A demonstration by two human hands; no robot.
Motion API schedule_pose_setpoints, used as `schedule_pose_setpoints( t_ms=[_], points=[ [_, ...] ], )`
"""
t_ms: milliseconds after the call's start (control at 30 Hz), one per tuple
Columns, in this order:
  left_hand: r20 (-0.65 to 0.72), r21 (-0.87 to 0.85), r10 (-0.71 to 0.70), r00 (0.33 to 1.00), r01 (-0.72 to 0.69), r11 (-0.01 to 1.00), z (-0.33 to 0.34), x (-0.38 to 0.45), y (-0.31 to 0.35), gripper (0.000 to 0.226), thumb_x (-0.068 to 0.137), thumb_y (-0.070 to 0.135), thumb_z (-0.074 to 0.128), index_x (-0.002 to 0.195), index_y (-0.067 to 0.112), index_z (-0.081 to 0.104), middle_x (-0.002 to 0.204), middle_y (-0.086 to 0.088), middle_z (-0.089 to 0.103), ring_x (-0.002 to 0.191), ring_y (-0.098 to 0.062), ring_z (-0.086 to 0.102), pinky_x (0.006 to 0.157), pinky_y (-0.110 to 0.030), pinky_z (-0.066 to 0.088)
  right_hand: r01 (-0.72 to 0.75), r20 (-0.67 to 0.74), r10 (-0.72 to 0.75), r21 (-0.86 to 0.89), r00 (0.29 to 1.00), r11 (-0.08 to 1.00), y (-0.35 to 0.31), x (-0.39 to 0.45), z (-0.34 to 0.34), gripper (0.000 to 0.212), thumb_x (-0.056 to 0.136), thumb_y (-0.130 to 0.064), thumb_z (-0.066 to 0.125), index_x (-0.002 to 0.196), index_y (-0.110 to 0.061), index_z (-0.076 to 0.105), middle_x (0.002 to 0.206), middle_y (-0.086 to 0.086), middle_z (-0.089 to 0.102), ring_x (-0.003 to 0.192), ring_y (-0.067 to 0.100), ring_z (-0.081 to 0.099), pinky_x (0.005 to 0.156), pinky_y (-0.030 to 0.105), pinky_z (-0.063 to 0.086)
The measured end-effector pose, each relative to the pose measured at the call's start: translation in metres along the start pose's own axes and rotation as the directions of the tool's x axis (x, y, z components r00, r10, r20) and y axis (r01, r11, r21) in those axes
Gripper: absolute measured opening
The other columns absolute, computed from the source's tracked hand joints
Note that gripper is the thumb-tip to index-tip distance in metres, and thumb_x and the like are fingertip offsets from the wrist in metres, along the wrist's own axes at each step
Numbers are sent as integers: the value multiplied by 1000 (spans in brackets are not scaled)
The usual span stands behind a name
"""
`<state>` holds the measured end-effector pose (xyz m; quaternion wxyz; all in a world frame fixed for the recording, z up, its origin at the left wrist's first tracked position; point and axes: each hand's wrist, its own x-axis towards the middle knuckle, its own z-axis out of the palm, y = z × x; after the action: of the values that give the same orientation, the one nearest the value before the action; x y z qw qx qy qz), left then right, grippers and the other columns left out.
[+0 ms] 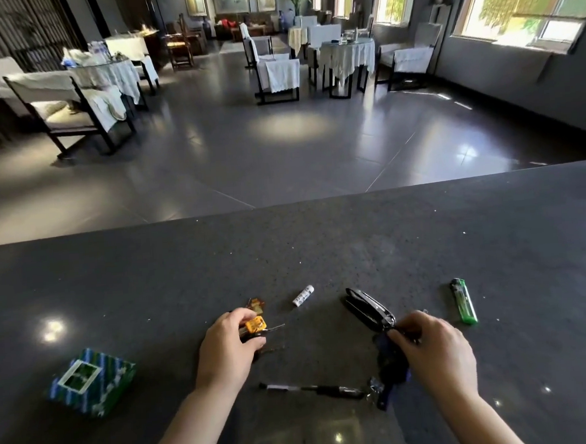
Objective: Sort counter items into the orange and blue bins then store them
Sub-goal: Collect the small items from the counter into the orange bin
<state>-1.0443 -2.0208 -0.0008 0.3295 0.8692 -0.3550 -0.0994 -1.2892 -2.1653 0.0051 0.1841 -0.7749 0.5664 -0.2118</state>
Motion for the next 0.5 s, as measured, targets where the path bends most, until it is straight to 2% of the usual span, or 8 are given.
schedule_pose_setpoints(
  t_ms=[200, 333, 433, 500],
  points=[
    [-168, -93, 48, 985, -64, 994, -28, -15, 7, 25, 74, 10, 78, 95, 20, 68, 95, 9, 65, 87, -10, 59, 74, -23, 42, 139, -193, -119, 96, 974, 986, -18, -8, -37, 11, 73, -32, 80, 72, -28, 70, 66, -16, 58, 71, 15, 56, 58, 25, 35],
    [-274, -163, 66, 959, -114, 980, -55, -40, 15, 26, 75, 7, 77, 96, 19, 68, 96, 11, 63, 89, -9, 60, 78, -19, 41, 278, -255, -230, 171, 939, 945, -48, -16, -64, 12, 73, -33, 79, 71, -31, 67, 64, -23, 53, 70, 7, 48, 58, 14, 32],
    [-360, -153, 78, 930, -141, 978, -84, -68, 13, 27, 75, 6, 76, 97, 20, 67, 99, 10, 65, 92, -7, 60, 81, -13, 41, 340, -210, -292, 252, 933, 906, -75, -27, -73, 17, 74, -39, 77, 69, -34, 62, 66, -21, 57, 65, 3, 50, 57, 20, 34],
    [-428, -126, 47, 903, -110, 986, -107, -90, 6, 29, 74, 5, 78, 96, 21, 67, 97, 11, 66, 89, -5, 60, 78, -4, 38, 385, -145, -358, 283, 923, 878, -94, -37, -71, 20, 73, -45, 76, 67, -34, 60, 64, -18, 60, 65, -4, 51, 56, 17, 35]
  ],
)
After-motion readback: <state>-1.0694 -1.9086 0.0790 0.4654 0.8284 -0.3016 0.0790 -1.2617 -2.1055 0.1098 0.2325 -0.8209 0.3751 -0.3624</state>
